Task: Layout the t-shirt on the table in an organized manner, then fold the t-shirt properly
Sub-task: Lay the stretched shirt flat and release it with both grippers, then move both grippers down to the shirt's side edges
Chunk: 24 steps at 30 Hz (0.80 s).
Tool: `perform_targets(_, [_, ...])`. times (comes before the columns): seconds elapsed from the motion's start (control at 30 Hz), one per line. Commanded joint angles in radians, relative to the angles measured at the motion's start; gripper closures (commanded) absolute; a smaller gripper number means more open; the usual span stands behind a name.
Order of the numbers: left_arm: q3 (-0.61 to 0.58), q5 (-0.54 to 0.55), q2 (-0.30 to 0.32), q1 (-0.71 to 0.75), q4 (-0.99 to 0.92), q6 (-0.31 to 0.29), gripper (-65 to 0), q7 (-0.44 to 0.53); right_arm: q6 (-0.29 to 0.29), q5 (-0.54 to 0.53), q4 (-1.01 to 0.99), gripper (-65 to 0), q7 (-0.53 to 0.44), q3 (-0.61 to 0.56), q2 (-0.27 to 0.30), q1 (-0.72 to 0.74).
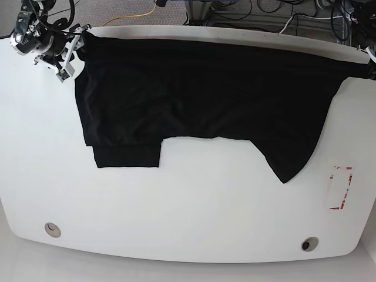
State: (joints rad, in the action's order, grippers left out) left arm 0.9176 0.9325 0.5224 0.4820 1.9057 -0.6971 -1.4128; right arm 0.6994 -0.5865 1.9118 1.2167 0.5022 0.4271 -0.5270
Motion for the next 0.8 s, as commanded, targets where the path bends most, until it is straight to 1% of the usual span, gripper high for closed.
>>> perform_targets(0.0, [0.013,0.0,0.026,-0.001,0.012,-0.001,-4.0,0.017,-0.001,-0.003,0.024,-42.5,-0.002,0.009,0.02,-0.003])
perform_targets(0.03, [0.013,0.0,0.026,-0.001,0.012,-0.001,-5.4,0.017,-0.001,-0.003,0.028,-43.3,-0.002,0.009,0.02,-0.003])
perform_targets(0.1, [0.014,0.0,0.028,-0.001,0.012,-0.001,-11.3,0.017,-0.001,-0.005,0.047,-45.2,-0.002,0.011,0.022,-0.012])
perform_targets(0.2, [0.014,0.0,0.029,-0.001,0.012,-0.001,-16.7,0.017,-0.001,-0.014,0.082,-45.8,-0.002,0.013,0.023,-0.031])
perform_targets(0.27, [0.014,0.0,0.045,0.001,0.012,-0.001,-19.0,0.017,-0.001,-0.04,0.096,-46.0,-0.002,0.016,0.023,-0.034])
perform_targets(0.33, [0.014,0.0,0.058,0.011,0.012,-0.001,-21.1,0.017,-0.001,-0.094,0.097,-46.0,-0.002,0.019,0.028,-0.037])
perform_targets(0.37, [0.014,0.0,0.063,0.013,0.012,-0.001,-21.5,0.017,-0.001,-0.108,0.097,-45.7,-0.002,0.019,0.032,-0.037])
perform_targets(0.43, [0.016,0.0,0.084,0.014,0.012,-0.001,-22.9,0.017,-0.001,-0.189,0.096,-45.5,0.001,0.037,0.074,-0.046])
perform_targets(0.47, [0.016,0.0,0.087,0.016,0.012,-0.001,-22.9,0.017,-0.001,-0.208,0.094,-45.5,0.002,0.045,0.079,-0.051])
perform_targets(0.6, [0.018,0.0,0.11,0.016,0.01,-0.001,-22.9,0.017,-0.001,-0.352,0.094,-45.8,0.024,0.082,0.106,-0.061])
perform_targets(0.7, [0.039,0.0,0.118,0.016,0.01,-0.001,-22.9,0.017,-0.001,-0.421,0.094,-46.0,0.05,0.085,0.137,-0.055])
perform_targets(0.77, [0.05,0.0,0.12,0.013,0.01,-0.001,-23.1,0.017,-0.001,-0.464,0.094,-46.0,0.074,0.085,0.148,-0.055])
